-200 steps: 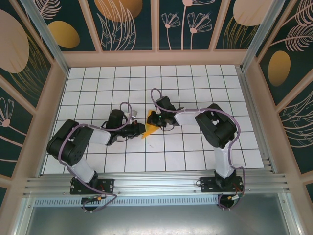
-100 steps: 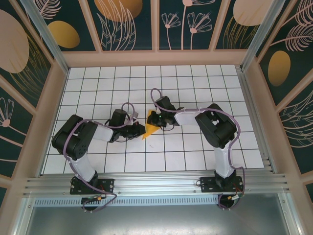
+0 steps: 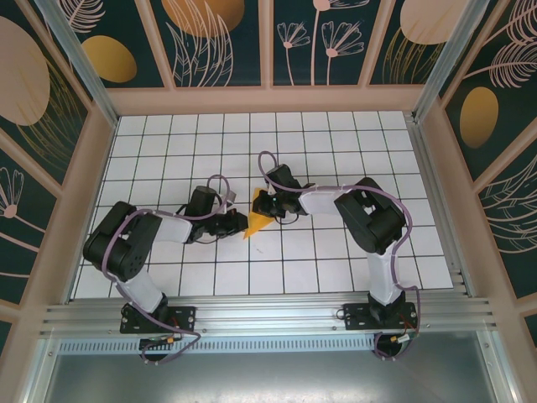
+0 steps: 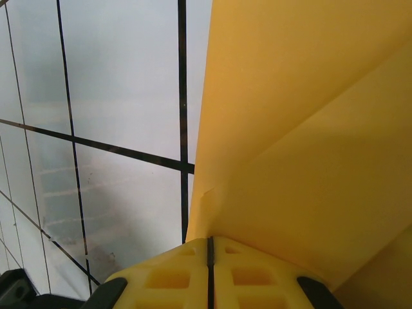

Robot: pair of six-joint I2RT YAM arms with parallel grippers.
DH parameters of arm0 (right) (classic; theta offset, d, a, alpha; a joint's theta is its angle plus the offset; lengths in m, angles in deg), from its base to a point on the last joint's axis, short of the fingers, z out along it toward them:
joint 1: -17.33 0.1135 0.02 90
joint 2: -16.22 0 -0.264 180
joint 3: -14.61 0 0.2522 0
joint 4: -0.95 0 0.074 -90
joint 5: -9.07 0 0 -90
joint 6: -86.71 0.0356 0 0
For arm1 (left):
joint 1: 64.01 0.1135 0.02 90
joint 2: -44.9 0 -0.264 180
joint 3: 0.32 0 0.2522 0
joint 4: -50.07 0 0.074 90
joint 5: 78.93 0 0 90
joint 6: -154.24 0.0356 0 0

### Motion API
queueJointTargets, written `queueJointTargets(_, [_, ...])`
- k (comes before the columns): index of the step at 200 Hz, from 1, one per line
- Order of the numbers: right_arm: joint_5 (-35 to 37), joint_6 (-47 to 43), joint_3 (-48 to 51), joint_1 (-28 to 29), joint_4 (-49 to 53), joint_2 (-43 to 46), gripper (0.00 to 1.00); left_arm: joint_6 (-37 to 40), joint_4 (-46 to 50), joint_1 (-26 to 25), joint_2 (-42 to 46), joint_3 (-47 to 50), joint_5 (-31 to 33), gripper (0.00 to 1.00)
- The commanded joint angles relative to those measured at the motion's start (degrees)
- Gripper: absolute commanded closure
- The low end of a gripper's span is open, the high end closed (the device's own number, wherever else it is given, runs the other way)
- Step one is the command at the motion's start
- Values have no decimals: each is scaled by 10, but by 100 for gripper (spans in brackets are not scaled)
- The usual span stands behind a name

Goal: Fold a paper plane with a square sheet of paper (pick it up from the middle)
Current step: Fourth fold the wing at the center of the table.

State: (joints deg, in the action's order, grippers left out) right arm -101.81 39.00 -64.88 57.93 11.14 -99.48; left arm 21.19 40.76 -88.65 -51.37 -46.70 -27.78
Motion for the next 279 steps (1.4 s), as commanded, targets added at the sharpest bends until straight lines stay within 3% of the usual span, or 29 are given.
queueJointTargets(1, [30, -12, -5, 4, 44, -31, 90, 16, 32, 3, 35, -8, -6, 88])
queueJointTargets(64, [31, -9, -10, 4, 50, -37, 90, 33, 36, -14, 23, -11, -45, 87])
queueJointTargets(135, [31, -11, -13, 4, 56, -38, 90, 67, 75, -24, -14, -15, 43, 89])
queueJointTargets(210, [34, -16, -11, 4, 62, -40, 90, 50, 23, -24, -56, 33, 64, 94])
queueJointTargets(279, [41, -14, -14, 4, 66, -44, 90, 21, 10, -24, -8, 65, 68, 94])
